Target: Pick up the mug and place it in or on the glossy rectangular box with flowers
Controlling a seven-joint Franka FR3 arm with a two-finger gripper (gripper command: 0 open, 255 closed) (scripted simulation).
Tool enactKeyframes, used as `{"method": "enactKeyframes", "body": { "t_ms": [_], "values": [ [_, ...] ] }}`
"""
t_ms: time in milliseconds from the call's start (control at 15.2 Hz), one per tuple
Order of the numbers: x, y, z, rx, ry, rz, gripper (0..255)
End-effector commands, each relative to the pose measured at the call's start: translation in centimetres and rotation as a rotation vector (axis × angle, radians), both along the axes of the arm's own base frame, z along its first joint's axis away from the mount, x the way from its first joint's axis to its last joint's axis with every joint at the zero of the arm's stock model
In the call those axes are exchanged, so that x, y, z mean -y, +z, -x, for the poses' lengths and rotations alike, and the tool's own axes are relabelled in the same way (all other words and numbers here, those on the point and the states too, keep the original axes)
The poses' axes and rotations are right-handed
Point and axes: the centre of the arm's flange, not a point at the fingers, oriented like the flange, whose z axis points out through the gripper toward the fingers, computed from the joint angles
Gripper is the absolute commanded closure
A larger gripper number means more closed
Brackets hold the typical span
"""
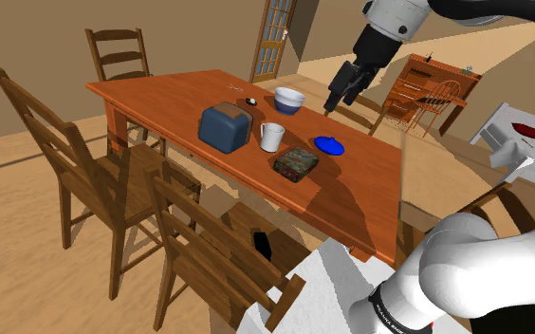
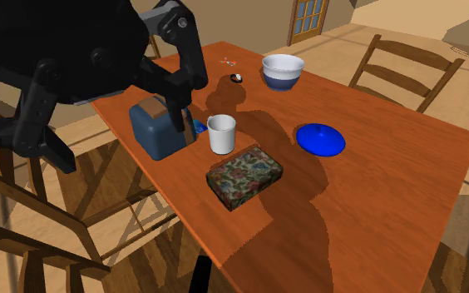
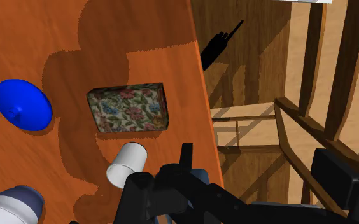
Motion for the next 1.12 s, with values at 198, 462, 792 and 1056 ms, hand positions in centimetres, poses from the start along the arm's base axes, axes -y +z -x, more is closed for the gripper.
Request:
{"method": "enactKeyframes", "body": {
  "t_ms": [198, 462, 792, 1056],
  "values": [
    [1.7, -2.0, -3.2, -0.016, 0.009, 0.003, 0],
    [3.9, -4.8, -7.3, -0.037, 0.020, 0.008, 0],
    [6.5, -8.4, -12.5, -0.064, 0.035, 0.014, 0],
    [8.7, -11.3, -16.6, -0.085, 0.046, 0.018, 0]
  ]
}}
